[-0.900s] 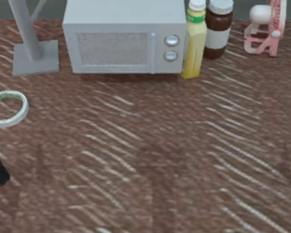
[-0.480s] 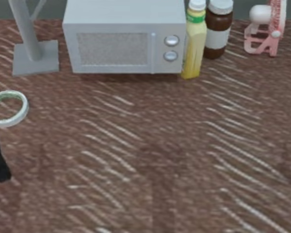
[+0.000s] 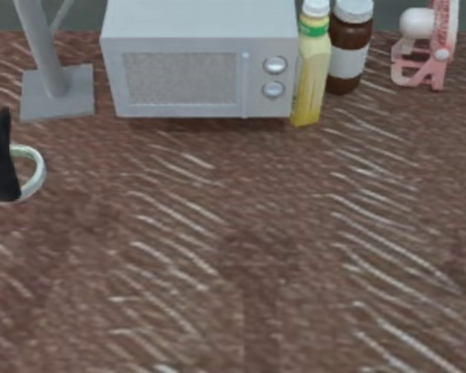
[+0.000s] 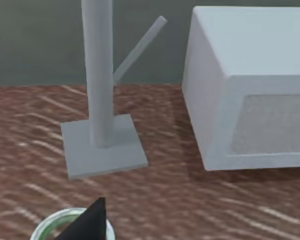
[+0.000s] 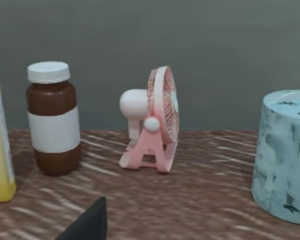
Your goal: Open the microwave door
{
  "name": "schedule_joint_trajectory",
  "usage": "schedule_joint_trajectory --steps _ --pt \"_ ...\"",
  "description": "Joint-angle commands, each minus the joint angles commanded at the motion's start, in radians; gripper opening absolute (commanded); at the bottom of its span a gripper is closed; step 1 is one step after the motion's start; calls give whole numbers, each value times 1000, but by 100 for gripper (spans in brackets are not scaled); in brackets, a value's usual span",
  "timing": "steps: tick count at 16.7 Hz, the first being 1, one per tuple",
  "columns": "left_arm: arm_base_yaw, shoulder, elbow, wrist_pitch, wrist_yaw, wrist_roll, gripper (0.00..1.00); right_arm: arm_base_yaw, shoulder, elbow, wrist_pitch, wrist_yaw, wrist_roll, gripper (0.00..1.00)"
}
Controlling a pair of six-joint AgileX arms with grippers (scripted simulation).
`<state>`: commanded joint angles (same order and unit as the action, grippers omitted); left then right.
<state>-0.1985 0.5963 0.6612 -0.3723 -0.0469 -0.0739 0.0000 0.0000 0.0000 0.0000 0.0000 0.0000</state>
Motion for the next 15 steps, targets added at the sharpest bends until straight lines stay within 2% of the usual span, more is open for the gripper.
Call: schedule_joint_trajectory --steps 7,15 --pt "-185 524 752 -272 -65 -187 100 0 0 0 0 0 0 100" --pt "-371 1213 1496 -627 -180 -416 100 0 0 0 0 0 0 100"
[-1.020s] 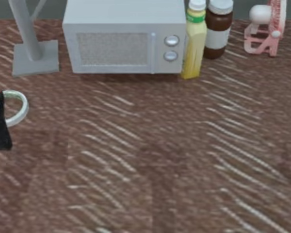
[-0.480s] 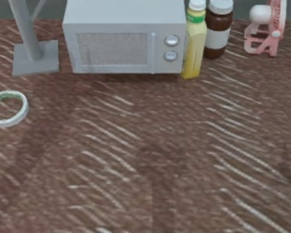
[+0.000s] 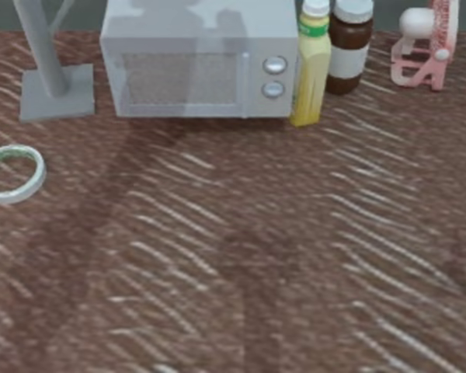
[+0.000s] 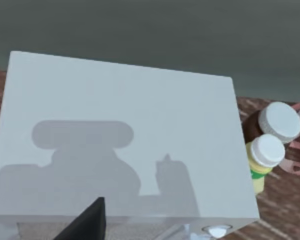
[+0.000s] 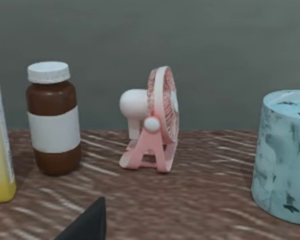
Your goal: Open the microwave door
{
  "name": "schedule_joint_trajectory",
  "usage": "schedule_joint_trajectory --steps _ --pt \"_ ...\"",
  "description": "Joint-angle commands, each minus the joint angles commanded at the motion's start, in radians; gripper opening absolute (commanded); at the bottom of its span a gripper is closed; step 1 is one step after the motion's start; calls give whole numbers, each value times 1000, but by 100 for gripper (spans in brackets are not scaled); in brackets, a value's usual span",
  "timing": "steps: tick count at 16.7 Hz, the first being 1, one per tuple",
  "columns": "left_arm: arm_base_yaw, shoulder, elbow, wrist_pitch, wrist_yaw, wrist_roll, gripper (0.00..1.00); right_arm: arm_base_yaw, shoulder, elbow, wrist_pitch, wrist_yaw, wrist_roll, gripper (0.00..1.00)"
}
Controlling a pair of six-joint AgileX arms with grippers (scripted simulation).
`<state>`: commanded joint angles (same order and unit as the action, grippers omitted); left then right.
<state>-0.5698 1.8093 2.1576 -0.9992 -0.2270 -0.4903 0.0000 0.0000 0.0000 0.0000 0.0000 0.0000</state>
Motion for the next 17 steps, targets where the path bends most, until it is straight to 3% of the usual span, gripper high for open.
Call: schedule_joint_trajectory --steps 8,17 --pt "-99 477 315 -302 -90 -115 100 0 0 0 0 0 0 100" --pt "-96 505 315 -302 -92 -115 100 0 0 0 0 0 0 100"
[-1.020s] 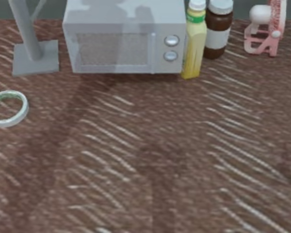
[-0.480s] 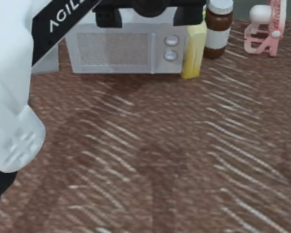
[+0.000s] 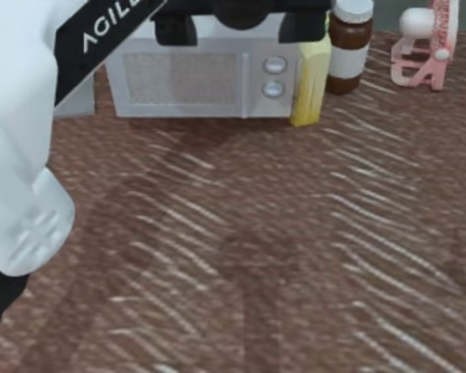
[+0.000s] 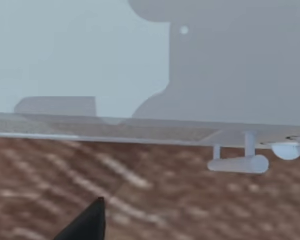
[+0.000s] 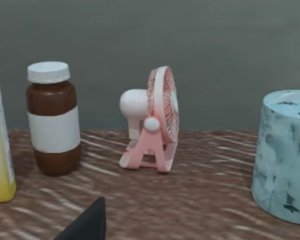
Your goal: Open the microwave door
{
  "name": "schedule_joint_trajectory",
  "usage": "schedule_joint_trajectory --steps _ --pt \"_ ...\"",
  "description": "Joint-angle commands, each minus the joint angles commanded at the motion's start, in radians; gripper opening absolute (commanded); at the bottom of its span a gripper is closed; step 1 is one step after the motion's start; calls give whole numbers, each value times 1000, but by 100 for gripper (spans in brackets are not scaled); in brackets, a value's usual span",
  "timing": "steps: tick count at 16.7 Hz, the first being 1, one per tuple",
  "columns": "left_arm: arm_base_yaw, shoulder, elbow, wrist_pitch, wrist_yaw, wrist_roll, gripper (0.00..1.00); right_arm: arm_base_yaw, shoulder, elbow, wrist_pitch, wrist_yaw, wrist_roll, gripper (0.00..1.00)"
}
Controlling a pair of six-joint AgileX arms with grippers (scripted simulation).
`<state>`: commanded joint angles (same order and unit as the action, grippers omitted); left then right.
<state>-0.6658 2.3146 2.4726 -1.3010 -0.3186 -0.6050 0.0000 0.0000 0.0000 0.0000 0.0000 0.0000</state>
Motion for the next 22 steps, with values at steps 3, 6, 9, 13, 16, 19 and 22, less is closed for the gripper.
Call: schedule_joint_trajectory --steps 3,6,9,13,16,19,22 --pt "15 22 -49 78 7 17 100 0 0 0 0 0 0 100" --pt "34 50 -111 175 15 36 100 0 0 0 0 0 0 100" --pt "46 67 -146 229 20 46 100 0 0 0 0 0 0 100" --pt "46 67 -146 229 21 46 92 0 0 0 0 0 0 100" --pt "46 67 -146 229 21 46 70 0 0 0 0 0 0 100" --pt "46 67 -146 229 21 46 47 0 0 0 0 0 0 100" --pt "46 67 -146 229 21 46 25 0 0 0 0 0 0 100"
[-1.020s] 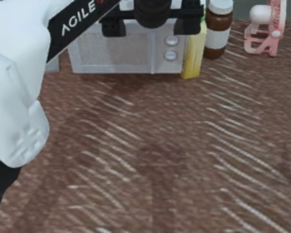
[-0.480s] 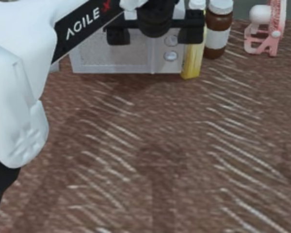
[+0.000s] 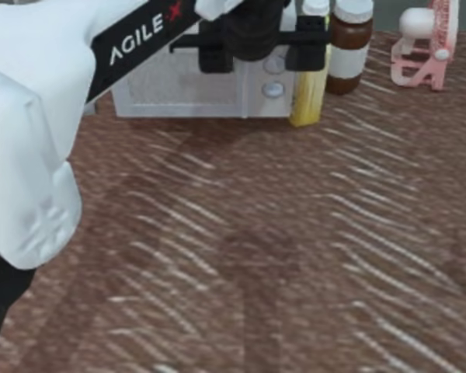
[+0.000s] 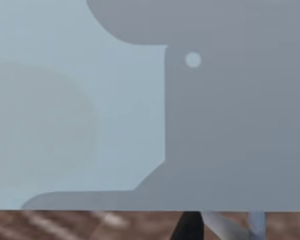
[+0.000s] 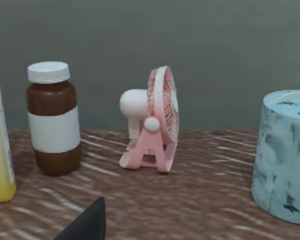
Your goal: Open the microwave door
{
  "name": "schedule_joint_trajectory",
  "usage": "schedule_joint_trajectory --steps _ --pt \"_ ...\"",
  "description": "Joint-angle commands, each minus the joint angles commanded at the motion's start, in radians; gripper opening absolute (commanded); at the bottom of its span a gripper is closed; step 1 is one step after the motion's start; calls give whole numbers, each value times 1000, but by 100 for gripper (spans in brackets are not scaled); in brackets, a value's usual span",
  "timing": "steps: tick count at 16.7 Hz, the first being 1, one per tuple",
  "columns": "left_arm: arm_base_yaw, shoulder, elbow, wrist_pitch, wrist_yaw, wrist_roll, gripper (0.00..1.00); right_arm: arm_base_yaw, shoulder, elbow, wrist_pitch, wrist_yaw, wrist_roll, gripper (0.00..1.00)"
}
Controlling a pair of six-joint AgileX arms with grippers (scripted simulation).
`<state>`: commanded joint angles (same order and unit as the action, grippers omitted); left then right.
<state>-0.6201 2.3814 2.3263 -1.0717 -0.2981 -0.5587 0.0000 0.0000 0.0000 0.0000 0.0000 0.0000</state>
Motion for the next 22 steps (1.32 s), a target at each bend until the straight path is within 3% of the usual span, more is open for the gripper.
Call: schedule_joint_trajectory --steps 3,4,11,22 --pt "0 0 0 0 0 0 2 0 0 0 0 0 0 100" --pt "0 0 0 0 0 0 0 0 0 0 0 0 0 100" --pt "0 0 0 0 0 0 0 0 0 0 0 0 0 100" --pt "-33 -129 -220 81 -16 -32 0 0 0 0 0 0 0 100"
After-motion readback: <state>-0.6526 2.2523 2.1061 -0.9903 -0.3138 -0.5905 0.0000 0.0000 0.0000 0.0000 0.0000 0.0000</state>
